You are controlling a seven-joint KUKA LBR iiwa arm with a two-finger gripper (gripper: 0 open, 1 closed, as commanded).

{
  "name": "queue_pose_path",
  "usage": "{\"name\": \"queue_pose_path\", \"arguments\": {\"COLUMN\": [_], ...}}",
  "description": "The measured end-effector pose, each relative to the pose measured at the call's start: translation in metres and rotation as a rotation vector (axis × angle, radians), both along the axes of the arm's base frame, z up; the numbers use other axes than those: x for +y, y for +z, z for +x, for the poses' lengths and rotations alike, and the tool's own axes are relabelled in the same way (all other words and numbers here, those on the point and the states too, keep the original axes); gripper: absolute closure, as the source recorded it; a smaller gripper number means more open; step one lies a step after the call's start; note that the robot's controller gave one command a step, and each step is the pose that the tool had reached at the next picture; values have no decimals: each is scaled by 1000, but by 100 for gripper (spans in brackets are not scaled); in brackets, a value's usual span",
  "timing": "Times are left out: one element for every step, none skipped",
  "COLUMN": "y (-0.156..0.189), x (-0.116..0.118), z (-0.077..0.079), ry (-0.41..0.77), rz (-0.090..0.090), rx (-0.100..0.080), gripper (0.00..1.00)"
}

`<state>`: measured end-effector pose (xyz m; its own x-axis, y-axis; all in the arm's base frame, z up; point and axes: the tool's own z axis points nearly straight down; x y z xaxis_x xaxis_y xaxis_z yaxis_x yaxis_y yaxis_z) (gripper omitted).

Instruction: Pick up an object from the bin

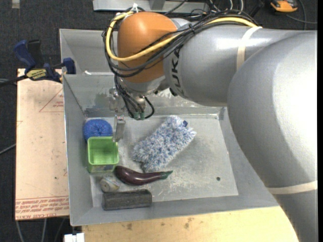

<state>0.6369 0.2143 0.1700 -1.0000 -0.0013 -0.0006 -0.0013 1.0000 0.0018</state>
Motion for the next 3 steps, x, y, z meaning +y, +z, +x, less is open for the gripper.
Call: {"name": "queue_pose_path", "arguments": {"y": [-35,-82,-94], "x": [4,24,34], "z": [1,1,-4], "ry": [49,238,214], "rz": [2,-1,0], "rx": [-9,-2,-3], "gripper": [0,0,100]}}
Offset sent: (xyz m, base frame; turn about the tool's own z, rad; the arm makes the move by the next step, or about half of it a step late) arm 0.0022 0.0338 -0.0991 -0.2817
